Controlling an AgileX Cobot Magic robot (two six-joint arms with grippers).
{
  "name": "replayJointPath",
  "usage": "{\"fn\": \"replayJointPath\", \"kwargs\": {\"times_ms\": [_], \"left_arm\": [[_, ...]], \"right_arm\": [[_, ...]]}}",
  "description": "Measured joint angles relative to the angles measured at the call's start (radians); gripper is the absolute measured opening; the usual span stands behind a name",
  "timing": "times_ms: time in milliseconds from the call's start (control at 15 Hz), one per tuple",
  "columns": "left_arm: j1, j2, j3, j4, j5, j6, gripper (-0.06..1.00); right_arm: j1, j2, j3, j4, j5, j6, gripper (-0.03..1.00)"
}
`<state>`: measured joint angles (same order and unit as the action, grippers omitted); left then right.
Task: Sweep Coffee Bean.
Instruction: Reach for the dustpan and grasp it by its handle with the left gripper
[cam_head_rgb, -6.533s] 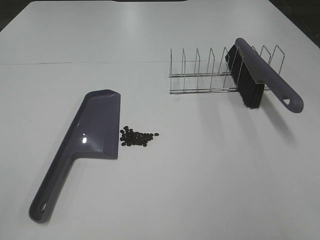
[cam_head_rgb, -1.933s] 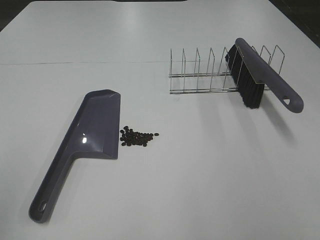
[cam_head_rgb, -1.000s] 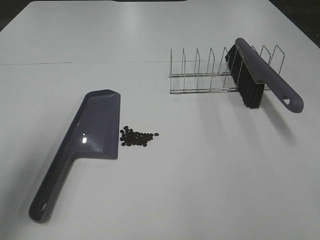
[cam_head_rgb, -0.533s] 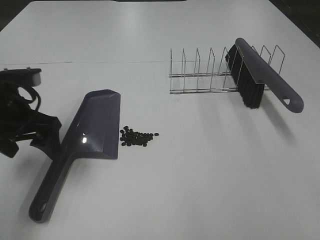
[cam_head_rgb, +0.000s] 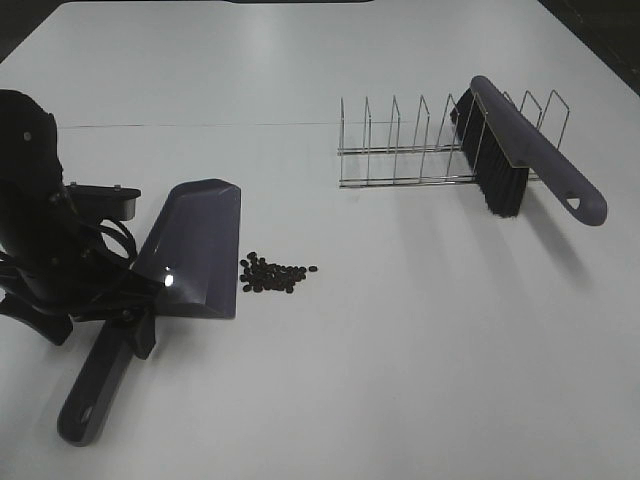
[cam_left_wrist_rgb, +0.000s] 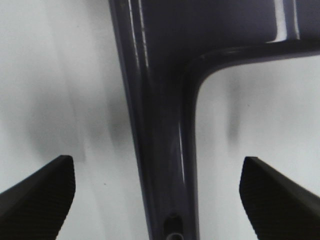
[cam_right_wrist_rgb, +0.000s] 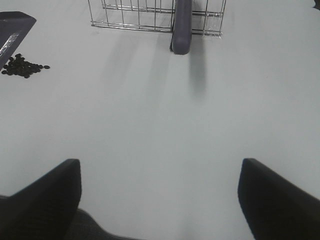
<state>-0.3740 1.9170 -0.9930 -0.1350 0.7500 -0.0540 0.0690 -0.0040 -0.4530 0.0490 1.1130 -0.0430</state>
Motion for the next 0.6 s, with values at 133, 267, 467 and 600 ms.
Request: {"fn": "replayJointPath", "kwargs": {"times_ms": [133, 267, 467, 600], "left_arm": [[0.000, 0.011, 0.000, 0.006, -0.032, 0.001, 0.81], [0.000, 0.033, 0.000, 0.006, -0.063, 0.007, 0.81], [0.000, 0.057, -0.007, 0.017, -0.071, 0.029, 0.75], [0.000, 0.058, -0.007, 0.024, -0.073, 0.034, 0.68]], "right_arm": [[0.000, 0.000, 0.000, 0.000, 0.000, 0.000, 0.75], [0.000, 0.000, 0.000, 0.000, 0.000, 0.000, 0.75], [0.000, 0.000, 0.000, 0.000, 0.000, 0.000, 0.75], [0.000, 0.000, 0.000, 0.000, 0.000, 0.000, 0.75]]}}
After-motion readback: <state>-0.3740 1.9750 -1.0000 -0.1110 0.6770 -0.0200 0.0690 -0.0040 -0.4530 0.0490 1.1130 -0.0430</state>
